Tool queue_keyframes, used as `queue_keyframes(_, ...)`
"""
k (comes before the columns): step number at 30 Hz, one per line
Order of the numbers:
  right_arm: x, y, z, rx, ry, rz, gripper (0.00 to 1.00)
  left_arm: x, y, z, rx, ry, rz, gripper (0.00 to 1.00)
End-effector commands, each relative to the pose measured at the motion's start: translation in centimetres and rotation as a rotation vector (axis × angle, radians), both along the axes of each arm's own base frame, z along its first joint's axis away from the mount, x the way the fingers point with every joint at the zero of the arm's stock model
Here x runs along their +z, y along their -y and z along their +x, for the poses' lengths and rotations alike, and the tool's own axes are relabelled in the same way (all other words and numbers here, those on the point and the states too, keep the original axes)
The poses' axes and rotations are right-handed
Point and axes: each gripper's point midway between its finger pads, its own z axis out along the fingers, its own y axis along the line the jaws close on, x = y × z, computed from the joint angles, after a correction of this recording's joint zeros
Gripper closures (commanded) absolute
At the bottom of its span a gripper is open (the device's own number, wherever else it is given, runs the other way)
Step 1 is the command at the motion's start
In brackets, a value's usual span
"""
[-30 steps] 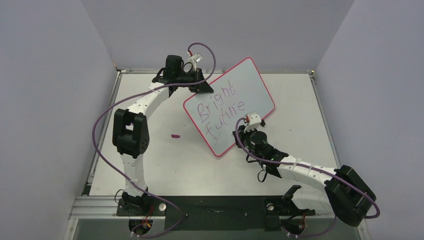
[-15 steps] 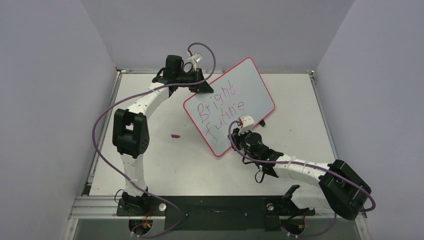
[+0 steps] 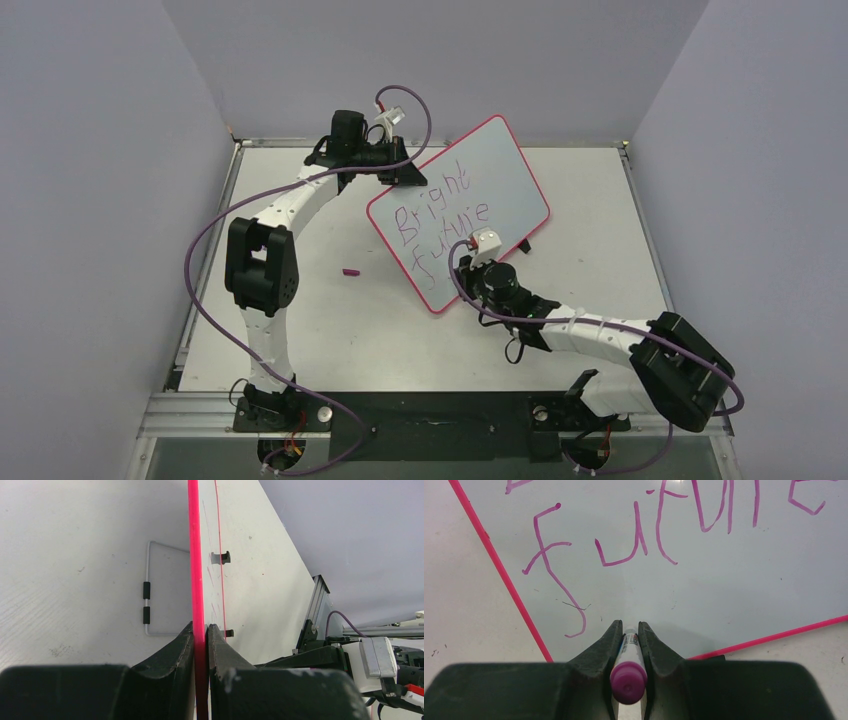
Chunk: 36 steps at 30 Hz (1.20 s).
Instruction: Write a sentence on the whiteboard
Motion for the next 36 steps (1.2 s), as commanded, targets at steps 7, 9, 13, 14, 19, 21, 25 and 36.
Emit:
queue_keyframes(7,1.7,-2.1,-0.4,0.06,0.032,0.028,1.0,4.8,1.0,-0.9,-0.059,0.176,-0.054,1.0)
queue_keyframes(9,1.8,-2.4,-0.7,0.07,0.028,0.031,1.0,4.9,1.0,-0.9,-0.06,0.177,-0.054,1.0)
queue_keyframes(13,1.5,-3.3,-1.5,0.091,0.016,0.033,1.0,4.9,1.0,-0.9,-0.06,0.178,-0.055,1.0)
queue_keyframes(14,1.5,-3.4,-1.6,0.09,0.013,0.034,1.0,4.9,1.0,-0.9,-0.062,0.177,-0.056,1.0)
queue_keyframes(19,0.4,-4.2,-2.7,0.087,-0.019,0.014,1.0,5.2,0.9,-1.0,-0.063,0.182,-0.059,1.0)
queue_keyframes(21,-0.4,-4.0,-2.9,0.066,-0.035,0.001,1.0,5.3,0.9,-1.1,-0.063,0.182,-0.061,1.0)
queue_keyframes(25,-1.5,-2.9,-2.8,0.006,-0.058,-0.029,1.0,5.5,0.8,-1.1,-0.064,0.187,-0.066,1.0)
queue_keyframes(36,-1.9,0.4,-1.7,-0.154,-0.061,-0.087,1.0,5.6,0.8,-1.2,-0.064,0.186,-0.071,1.0)
